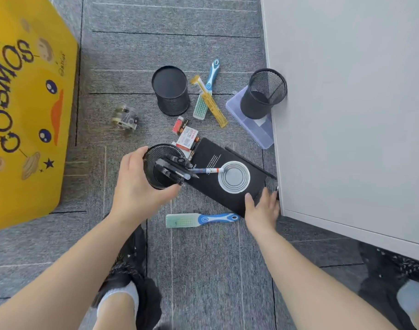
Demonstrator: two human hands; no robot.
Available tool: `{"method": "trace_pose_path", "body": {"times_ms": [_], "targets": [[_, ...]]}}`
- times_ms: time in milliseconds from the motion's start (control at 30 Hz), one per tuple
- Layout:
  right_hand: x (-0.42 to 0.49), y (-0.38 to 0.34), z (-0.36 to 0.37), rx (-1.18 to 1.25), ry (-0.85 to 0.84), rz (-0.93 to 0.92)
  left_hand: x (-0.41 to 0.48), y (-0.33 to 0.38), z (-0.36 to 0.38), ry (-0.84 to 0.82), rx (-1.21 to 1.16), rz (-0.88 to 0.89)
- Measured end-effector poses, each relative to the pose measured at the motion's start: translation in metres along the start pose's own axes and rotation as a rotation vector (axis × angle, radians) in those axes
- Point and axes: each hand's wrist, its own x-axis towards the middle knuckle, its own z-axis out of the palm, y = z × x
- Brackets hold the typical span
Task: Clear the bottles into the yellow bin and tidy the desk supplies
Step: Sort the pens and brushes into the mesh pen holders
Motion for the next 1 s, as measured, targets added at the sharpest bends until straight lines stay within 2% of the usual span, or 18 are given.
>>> {"method": "trace_pose_path", "body": {"times_ms": [200, 700, 900, 1000], "targets": [[-0.004, -0.011, 0.001, 0.024, 0.076, -0.004, 0.005, 0.0, 0.0, 0.027, -0.012, -0.007], [0.021, -0.021, -0.002, 0.168, 0.037, -0.006, 0.002, -0.006, 0.007, 0.005, -0.013, -0.003], [0.032, -0.029, -0.005, -0.026, -0.039, 0.112, 0.003, -0.006, 0.006, -0.007, -0.016, -0.005], [0.024, -0.034, -0.001, 0.122, -0.014, 0.137, 0.003, -0.006, 0.005, -0.006, -0.015, -0.006]]}}
